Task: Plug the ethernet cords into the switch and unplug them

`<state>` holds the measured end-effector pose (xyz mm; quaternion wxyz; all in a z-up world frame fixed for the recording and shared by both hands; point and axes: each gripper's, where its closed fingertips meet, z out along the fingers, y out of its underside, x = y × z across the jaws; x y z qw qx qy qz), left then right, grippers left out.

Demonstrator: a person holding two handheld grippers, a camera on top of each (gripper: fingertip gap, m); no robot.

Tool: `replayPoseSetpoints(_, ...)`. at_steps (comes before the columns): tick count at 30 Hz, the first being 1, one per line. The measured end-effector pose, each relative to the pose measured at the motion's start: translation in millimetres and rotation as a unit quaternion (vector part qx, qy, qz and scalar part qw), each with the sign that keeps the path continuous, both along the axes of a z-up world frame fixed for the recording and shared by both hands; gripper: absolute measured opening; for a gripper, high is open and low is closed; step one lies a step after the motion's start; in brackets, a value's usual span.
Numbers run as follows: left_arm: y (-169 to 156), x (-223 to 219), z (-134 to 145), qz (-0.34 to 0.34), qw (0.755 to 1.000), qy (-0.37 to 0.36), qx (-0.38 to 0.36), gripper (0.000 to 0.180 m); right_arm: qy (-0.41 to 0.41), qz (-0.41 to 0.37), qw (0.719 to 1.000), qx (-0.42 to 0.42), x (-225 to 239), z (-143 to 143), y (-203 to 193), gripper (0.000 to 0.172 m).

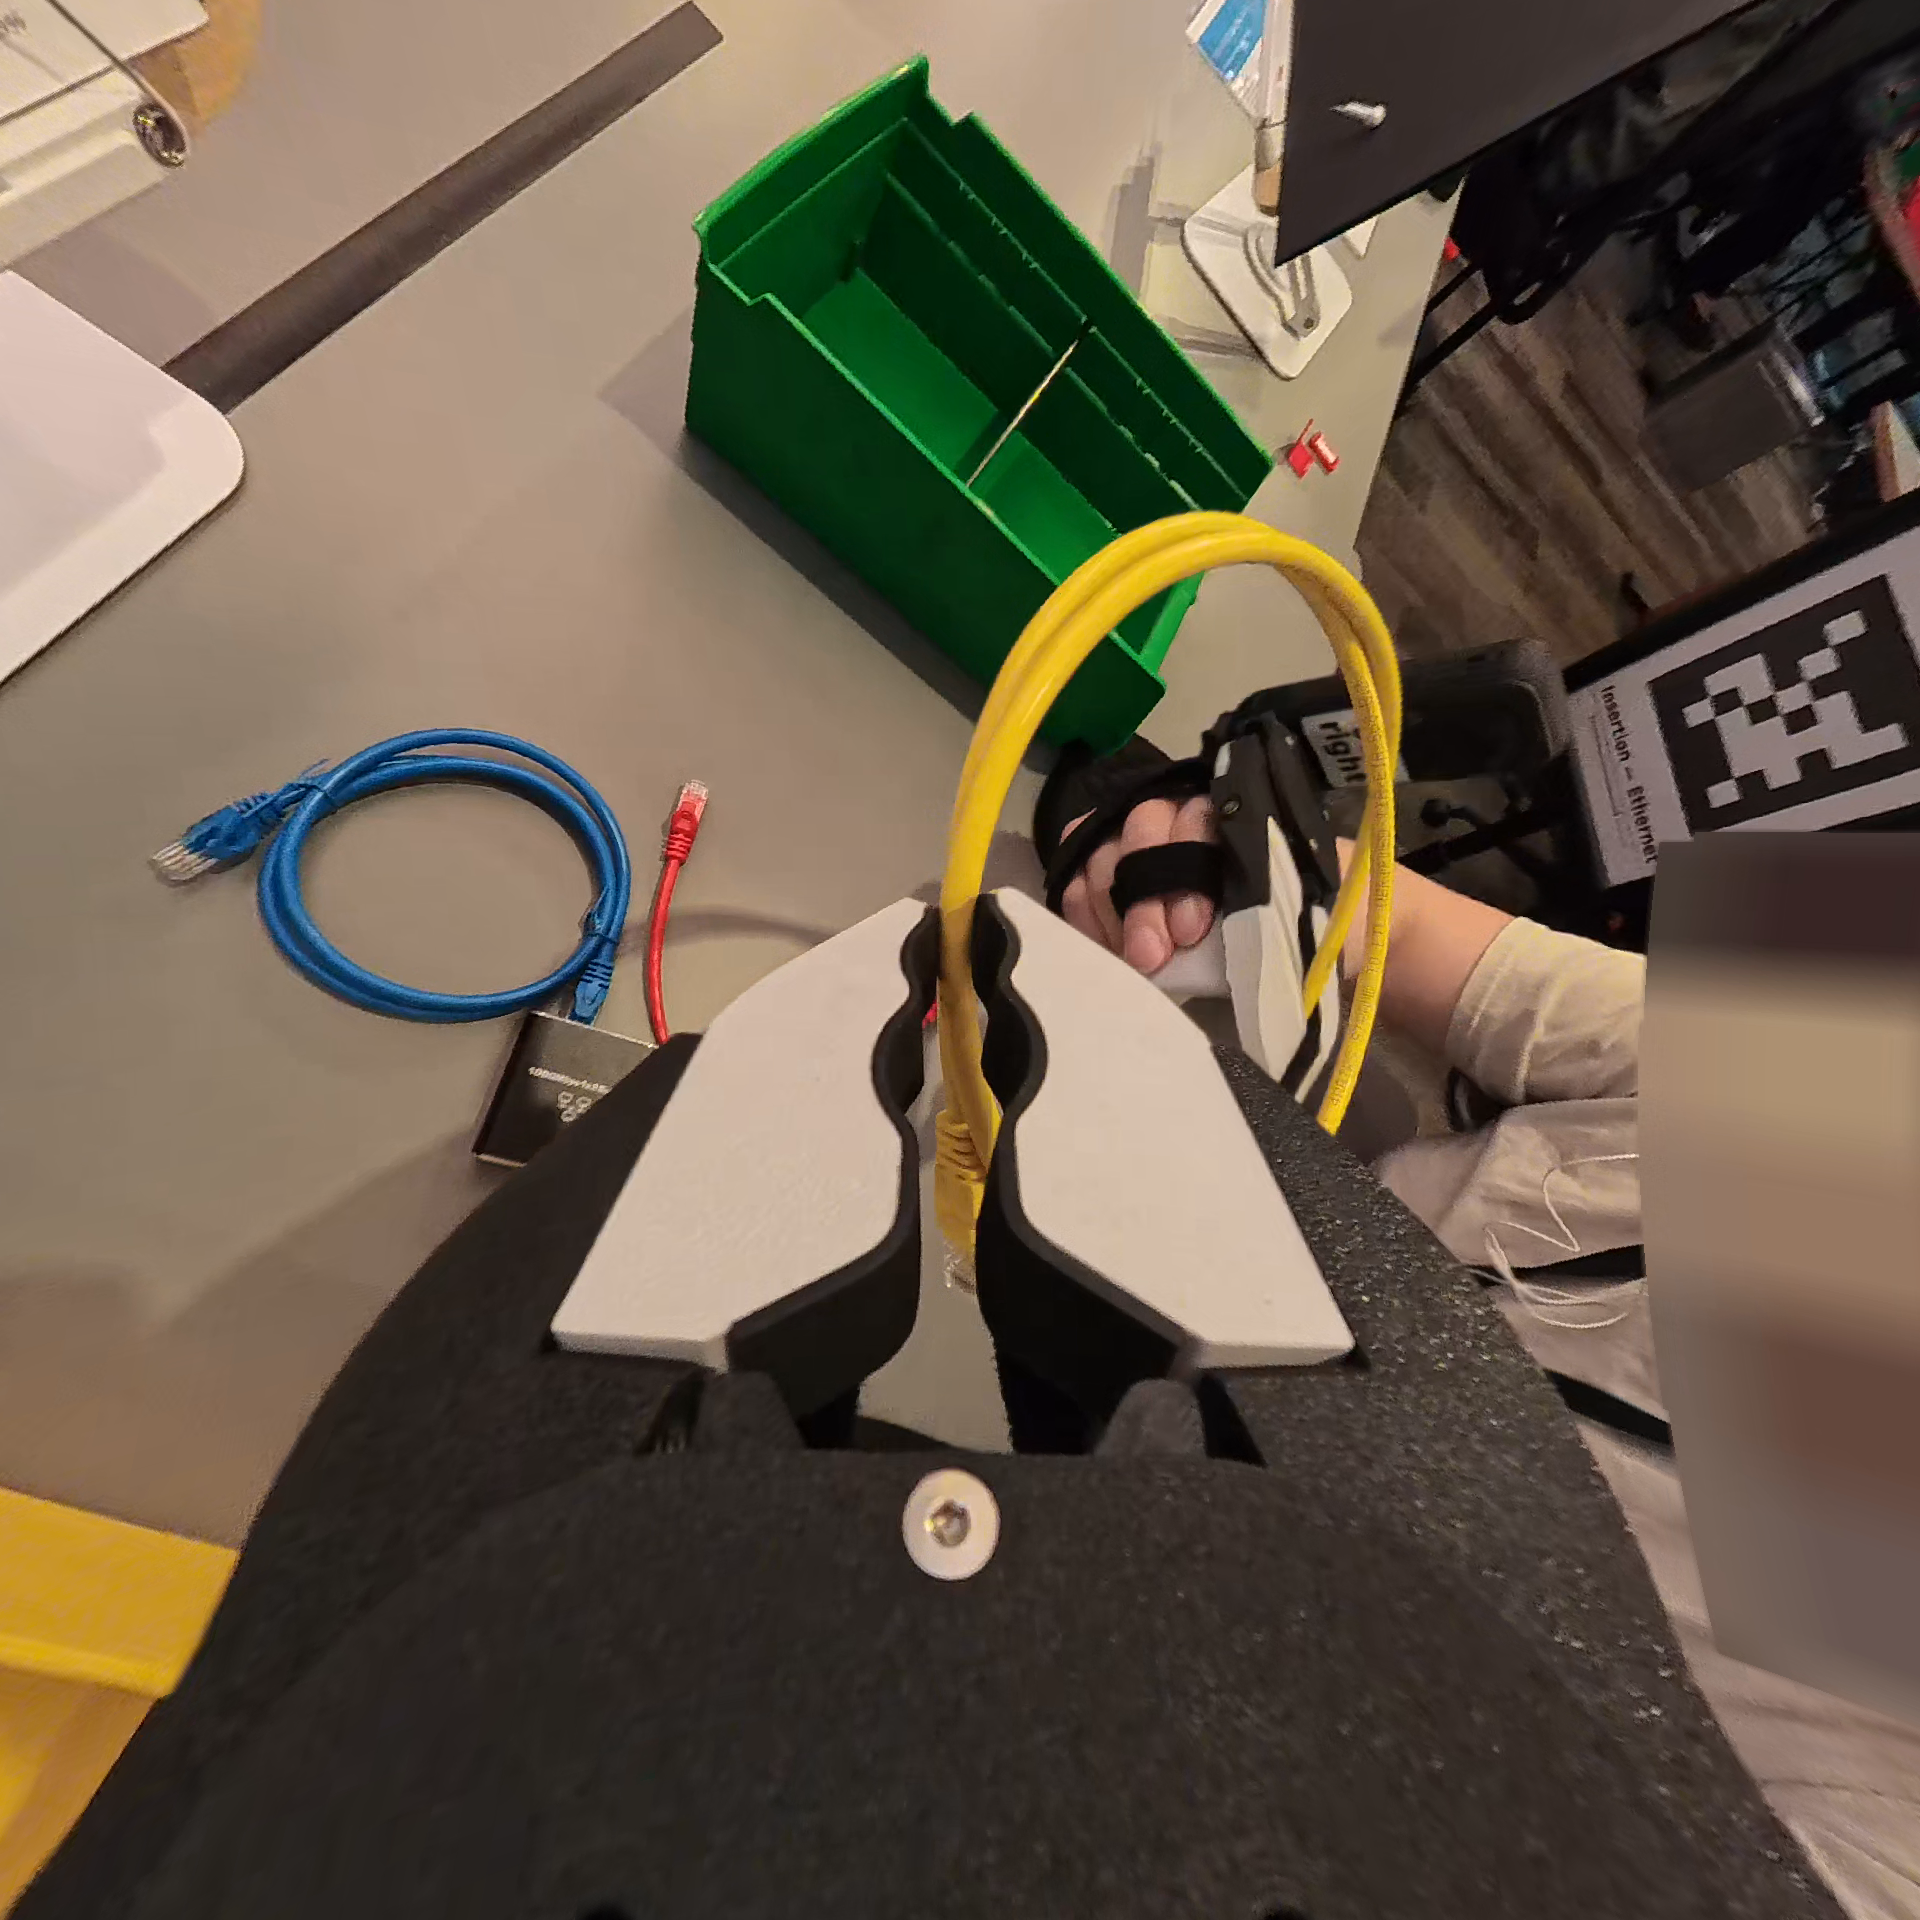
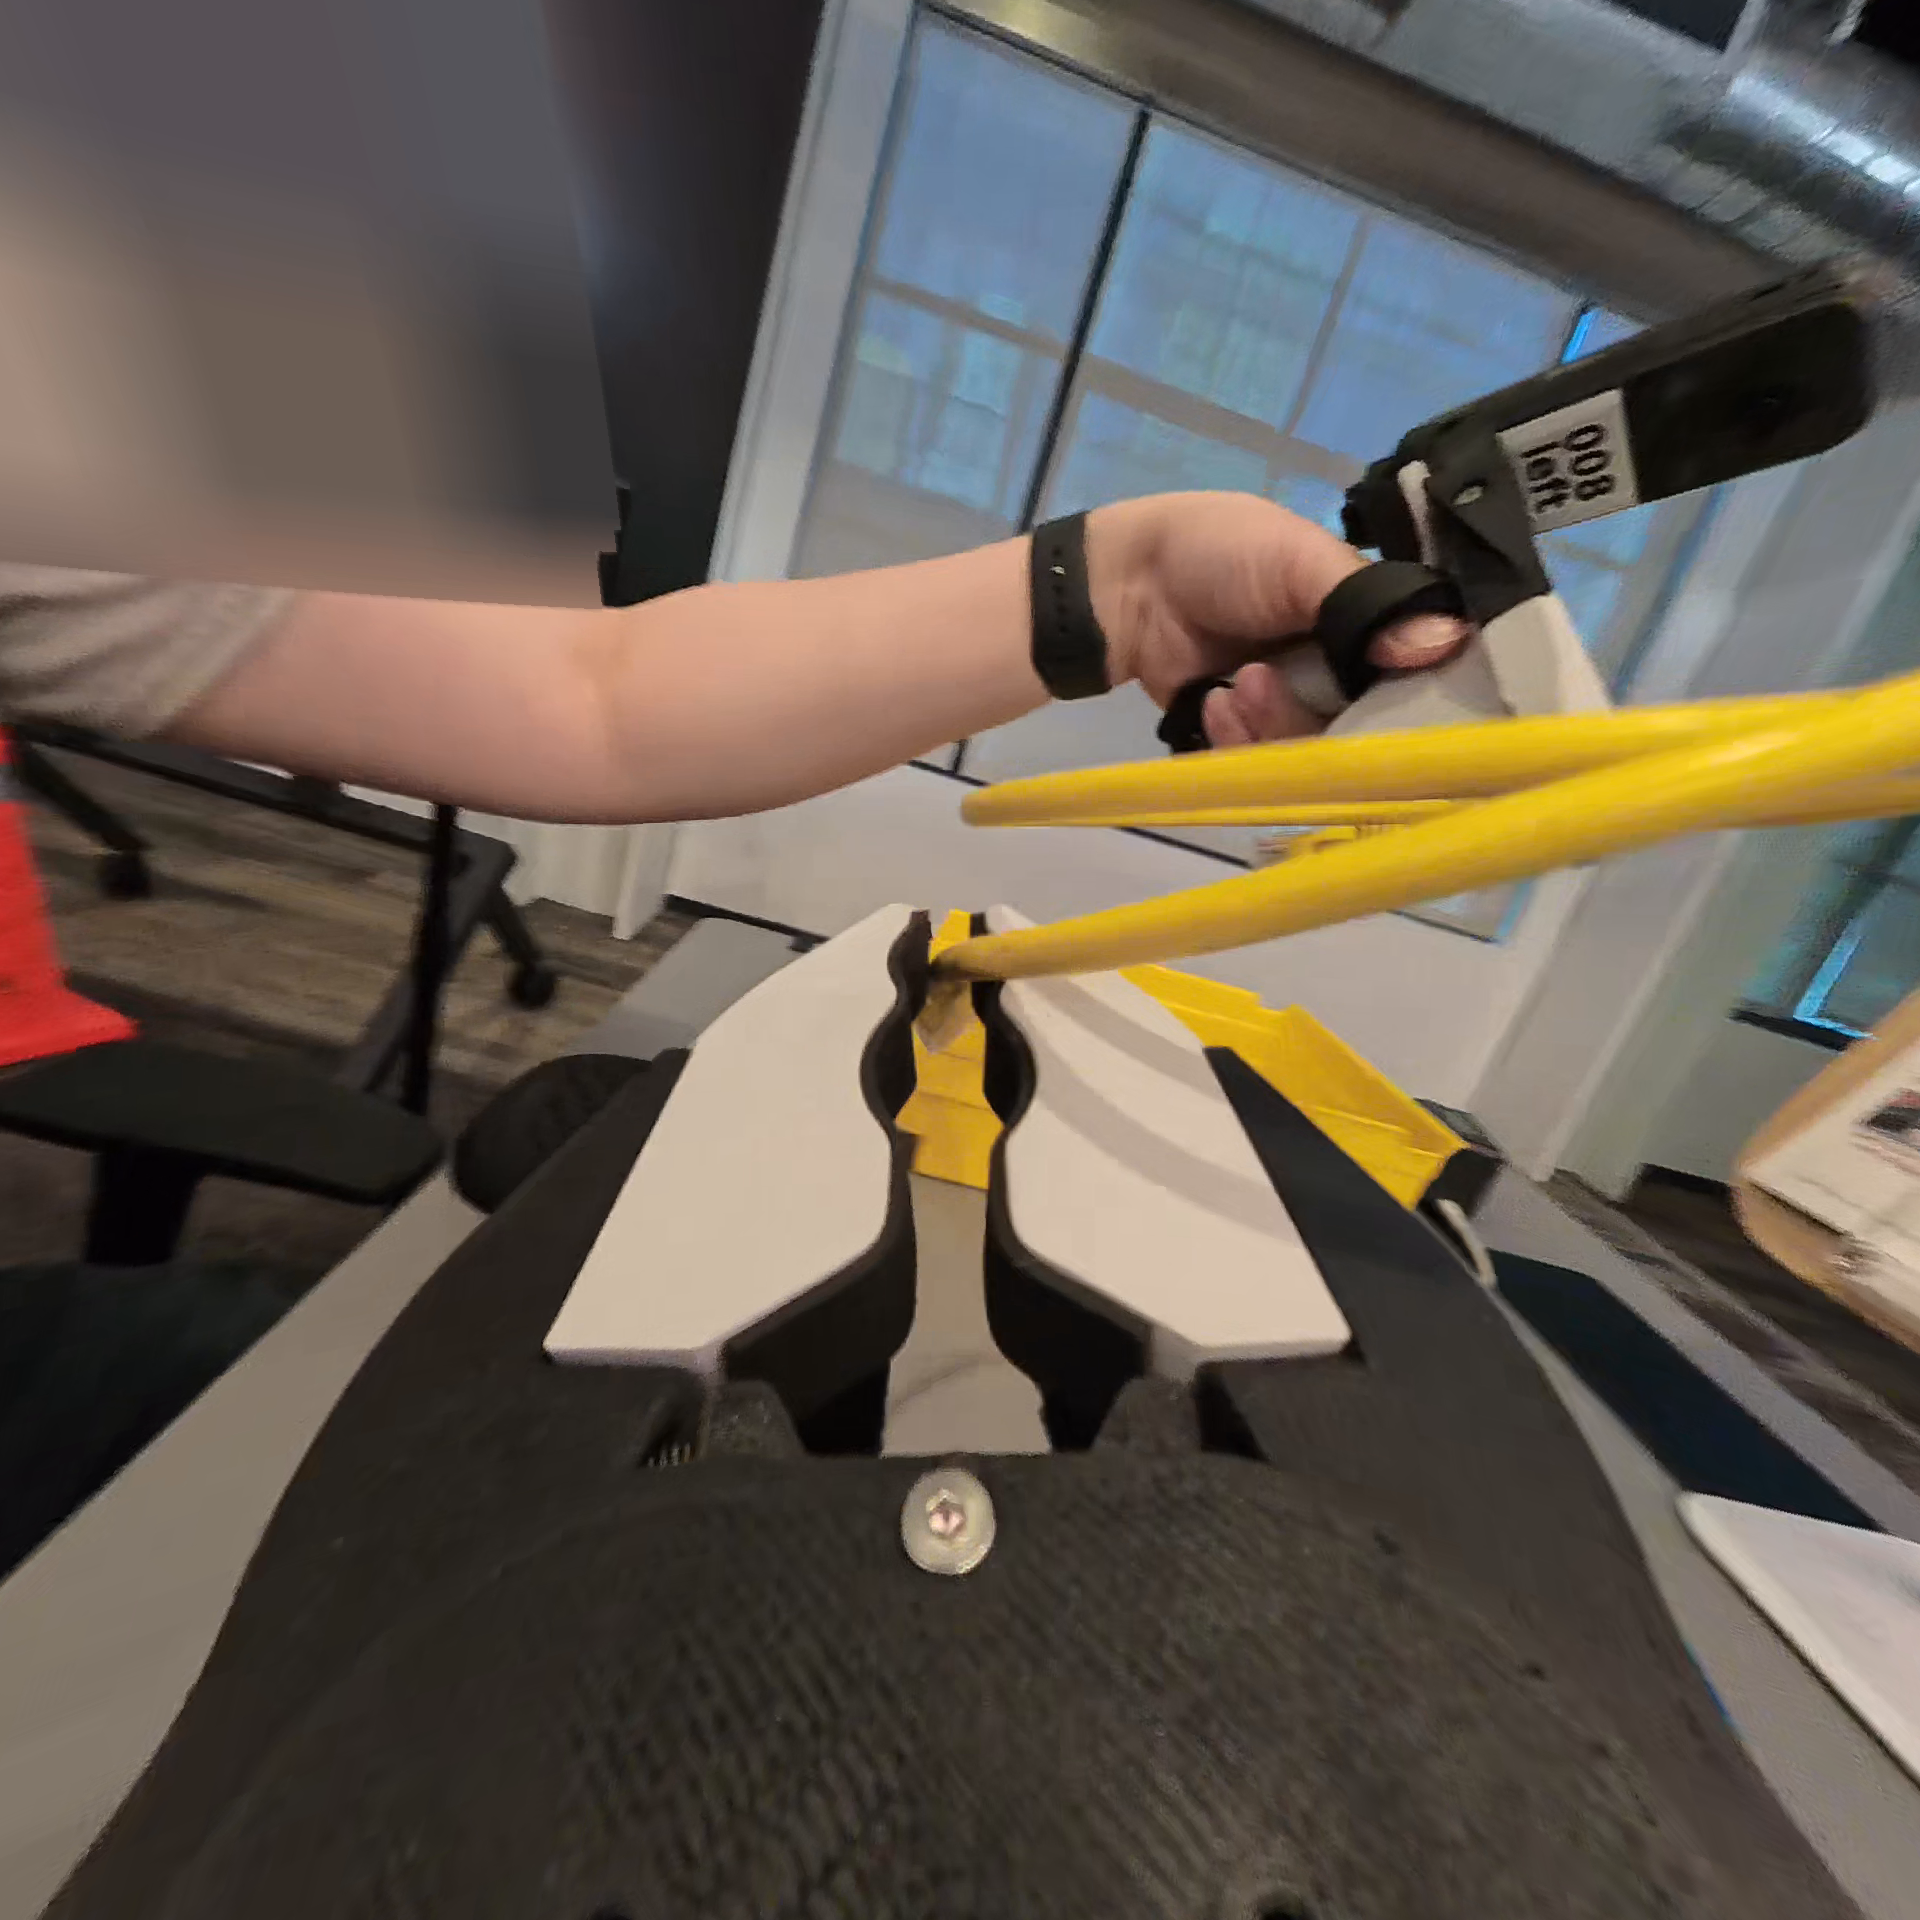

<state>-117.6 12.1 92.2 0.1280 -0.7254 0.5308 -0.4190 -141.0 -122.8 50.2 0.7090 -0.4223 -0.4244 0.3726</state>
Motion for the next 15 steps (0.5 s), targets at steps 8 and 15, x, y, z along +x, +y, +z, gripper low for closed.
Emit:
replayPoseSetpoints(8,27,-10,-18,0.028,0.999,-0.003,0.024,0.006,-0.013,0.178,0.981,-0.076,-6,4,-36,0.008)
replayPoseSetpoints(15,44,-12,-53,0.107,0.961,0.016,0.253,0.006,0.154,0.187,0.938,-0.247,17,32,3,0.007)
